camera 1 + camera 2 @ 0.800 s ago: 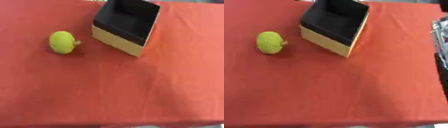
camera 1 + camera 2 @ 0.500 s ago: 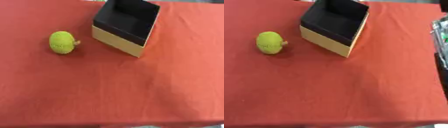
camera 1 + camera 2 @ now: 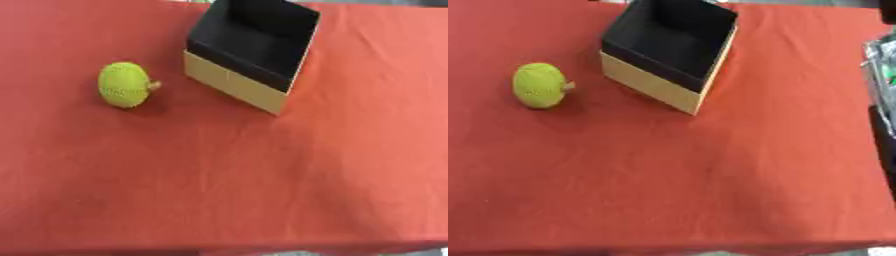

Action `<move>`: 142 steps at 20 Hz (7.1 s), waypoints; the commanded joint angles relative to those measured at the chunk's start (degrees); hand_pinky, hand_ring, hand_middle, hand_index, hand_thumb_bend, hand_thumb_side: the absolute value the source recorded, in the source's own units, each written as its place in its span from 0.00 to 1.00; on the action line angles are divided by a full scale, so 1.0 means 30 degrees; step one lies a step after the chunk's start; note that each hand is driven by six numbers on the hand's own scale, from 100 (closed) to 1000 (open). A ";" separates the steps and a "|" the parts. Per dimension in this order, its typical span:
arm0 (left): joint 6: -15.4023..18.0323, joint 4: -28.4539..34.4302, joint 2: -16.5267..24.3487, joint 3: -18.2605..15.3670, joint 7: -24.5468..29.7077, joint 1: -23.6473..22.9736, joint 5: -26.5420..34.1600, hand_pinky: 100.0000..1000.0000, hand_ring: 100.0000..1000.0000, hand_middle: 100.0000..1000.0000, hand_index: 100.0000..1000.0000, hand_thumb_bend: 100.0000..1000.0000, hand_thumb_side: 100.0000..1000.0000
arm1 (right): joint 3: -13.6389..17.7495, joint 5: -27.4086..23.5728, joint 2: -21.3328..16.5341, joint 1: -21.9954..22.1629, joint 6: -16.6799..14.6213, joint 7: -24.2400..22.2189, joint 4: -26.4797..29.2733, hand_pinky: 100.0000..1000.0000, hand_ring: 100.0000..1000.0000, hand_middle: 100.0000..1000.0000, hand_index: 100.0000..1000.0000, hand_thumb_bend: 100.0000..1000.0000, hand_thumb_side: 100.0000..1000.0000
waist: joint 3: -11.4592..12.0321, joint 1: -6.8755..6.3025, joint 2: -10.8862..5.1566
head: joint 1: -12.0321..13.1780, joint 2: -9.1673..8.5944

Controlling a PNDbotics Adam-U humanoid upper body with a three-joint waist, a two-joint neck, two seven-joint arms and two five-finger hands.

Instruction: Pick up objects on the table and place them in the box.

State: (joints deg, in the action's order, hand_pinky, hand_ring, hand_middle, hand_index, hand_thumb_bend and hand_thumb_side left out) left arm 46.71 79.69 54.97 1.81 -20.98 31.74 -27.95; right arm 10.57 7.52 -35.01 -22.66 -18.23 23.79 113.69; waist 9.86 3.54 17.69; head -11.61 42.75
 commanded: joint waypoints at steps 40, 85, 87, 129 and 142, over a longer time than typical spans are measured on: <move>0.1512 -1.2460 -1.1594 0.0124 2.1904 1.2910 -0.1876 0.92 0.75 0.73 0.79 0.64 0.18 | -0.0218 -0.0645 -0.0098 -0.0852 0.0100 -0.0643 0.0301 0.74 0.71 0.55 0.76 0.00 0.61 | -0.0138 -0.0124 -0.0627 | 0.0727 0.0455; 0.1752 -1.6606 -1.2603 0.3075 2.4317 1.3127 -0.6378 0.91 0.84 0.77 0.78 0.73 0.45 | -0.0298 -0.0743 0.0023 -0.0955 0.0314 -0.0404 0.0301 0.74 0.69 0.54 0.76 0.00 0.61 | -0.0250 -0.0353 -0.0680 | 0.0821 0.0455; 0.1752 -1.6580 -1.2622 0.2915 2.4317 1.3076 -0.6345 0.89 0.82 0.75 0.78 0.71 0.43 | -0.0283 -0.0742 0.0050 -0.0940 0.0325 -0.0376 0.0301 0.74 0.69 0.54 0.76 0.00 0.61 | -0.0266 -0.0344 -0.0671 | 0.0817 0.0455; -0.0226 -0.8403 -1.4864 -0.0777 1.5614 1.4686 -0.4103 0.34 0.17 0.25 0.33 0.68 0.00 | -0.0325 -0.0953 0.0737 -0.1746 0.0386 -0.0266 0.0301 0.74 0.69 0.54 0.75 0.00 0.61 | -0.1748 -0.0028 -0.0320 | 0.2152 -0.0412; -0.0615 -0.4777 -1.8069 -0.1484 1.2039 1.4151 -0.9933 0.30 0.21 0.28 0.35 0.72 0.00 | -0.0660 -0.1611 0.1686 -0.3048 0.0191 -0.0778 0.0301 0.74 0.69 0.54 0.75 0.00 0.61 | -0.3559 0.0417 0.0189 | 0.3819 -0.1254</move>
State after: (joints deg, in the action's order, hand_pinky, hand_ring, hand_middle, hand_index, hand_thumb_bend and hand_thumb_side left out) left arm 44.67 63.36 1.51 -2.02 16.06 73.07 -56.08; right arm 8.40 3.24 -29.25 -31.00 -17.56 21.73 113.69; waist -0.82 4.78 19.46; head -0.79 39.77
